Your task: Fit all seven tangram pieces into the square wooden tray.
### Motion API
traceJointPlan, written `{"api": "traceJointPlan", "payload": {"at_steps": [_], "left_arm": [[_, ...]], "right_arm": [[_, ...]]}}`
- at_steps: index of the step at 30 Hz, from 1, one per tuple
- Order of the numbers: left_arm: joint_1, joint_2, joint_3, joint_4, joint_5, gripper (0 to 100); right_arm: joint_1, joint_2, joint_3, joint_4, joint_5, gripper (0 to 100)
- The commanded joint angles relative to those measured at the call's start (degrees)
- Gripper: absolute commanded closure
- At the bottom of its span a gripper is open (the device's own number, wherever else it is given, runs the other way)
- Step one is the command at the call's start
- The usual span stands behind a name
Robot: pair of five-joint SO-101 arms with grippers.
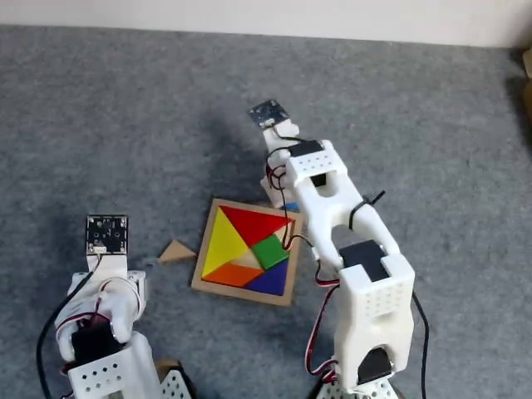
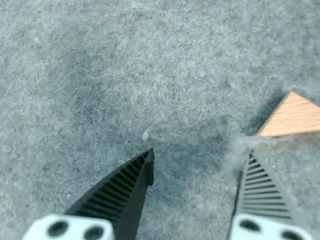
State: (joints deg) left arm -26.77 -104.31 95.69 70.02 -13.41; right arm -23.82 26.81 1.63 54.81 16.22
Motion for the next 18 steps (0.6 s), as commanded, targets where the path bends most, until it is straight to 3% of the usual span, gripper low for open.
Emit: {"api": "traceJointPlan", "payload": {"at_steps": [1, 9, 18], "left_arm": [[-0.84, 0.04, -1.01, 0.09, -0.44, 73], [-0.84, 0.04, -1.01, 0.09, -0.44, 73], [-0.84, 0.04, -1.01, 0.09, -0.44, 73]], "right_arm": [[0.75, -0.22, -1.45, 1.36, -0.18, 92.8], [3.56, 0.22, -8.13, 8.48, -0.18, 84.8], [14.29, -0.22, -8.48, 10.68, 0.0, 84.8]]}}
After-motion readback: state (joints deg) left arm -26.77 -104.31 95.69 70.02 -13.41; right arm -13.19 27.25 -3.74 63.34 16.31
